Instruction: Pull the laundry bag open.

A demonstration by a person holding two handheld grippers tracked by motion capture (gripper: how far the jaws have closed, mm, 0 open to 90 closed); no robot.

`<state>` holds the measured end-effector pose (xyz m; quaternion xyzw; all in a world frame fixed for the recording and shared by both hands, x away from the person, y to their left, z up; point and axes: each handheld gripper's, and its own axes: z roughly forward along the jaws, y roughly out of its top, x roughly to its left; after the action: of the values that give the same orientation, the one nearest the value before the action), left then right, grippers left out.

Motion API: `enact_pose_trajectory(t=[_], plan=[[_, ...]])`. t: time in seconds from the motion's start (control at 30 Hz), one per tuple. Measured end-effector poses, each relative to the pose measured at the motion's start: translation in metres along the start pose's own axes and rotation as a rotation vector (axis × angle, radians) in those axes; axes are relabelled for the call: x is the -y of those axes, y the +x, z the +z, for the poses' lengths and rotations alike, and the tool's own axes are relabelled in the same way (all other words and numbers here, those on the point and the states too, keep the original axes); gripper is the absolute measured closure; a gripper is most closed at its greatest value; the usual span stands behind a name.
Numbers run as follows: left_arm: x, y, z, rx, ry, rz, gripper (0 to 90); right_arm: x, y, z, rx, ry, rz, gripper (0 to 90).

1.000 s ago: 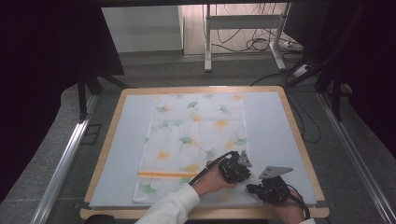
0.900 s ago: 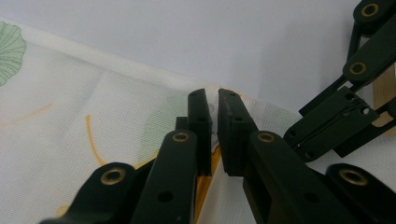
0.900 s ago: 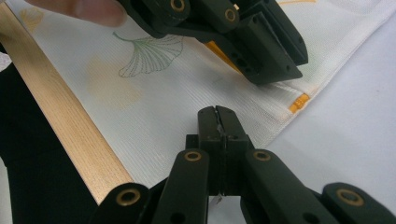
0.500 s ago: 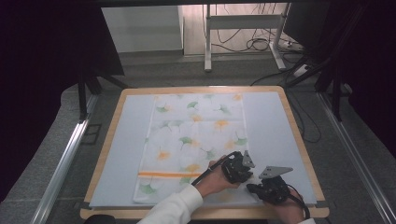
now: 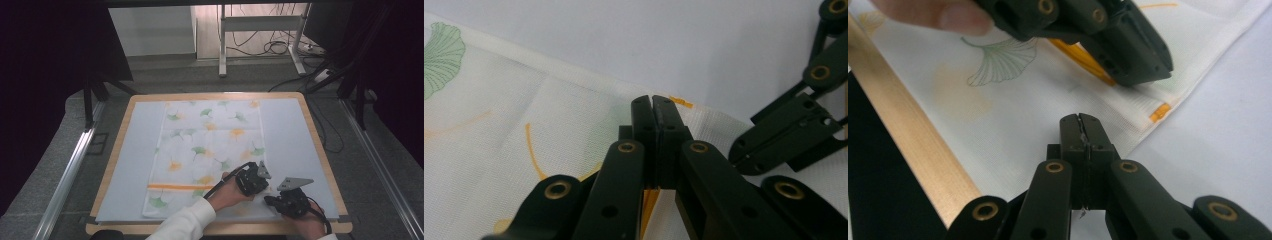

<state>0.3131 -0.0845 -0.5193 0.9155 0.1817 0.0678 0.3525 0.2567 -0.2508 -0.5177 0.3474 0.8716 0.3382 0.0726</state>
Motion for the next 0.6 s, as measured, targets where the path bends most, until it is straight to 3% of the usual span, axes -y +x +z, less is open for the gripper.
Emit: enact_pose_trajectory(t=[0.4, 0.6], plan=[[0.002, -0.003, 0.001, -0.019, -0.015, 0.013, 90.0, -0.006, -0.007, 0.005, 0.016, -0.005, 0.021, 89.3], [0.004, -0.003, 0.0, -0.017, -0.02, 0.008, 90.0, -0.004, -0.014, 0.005, -0.023, -0.01, 0.1, 89.6]])
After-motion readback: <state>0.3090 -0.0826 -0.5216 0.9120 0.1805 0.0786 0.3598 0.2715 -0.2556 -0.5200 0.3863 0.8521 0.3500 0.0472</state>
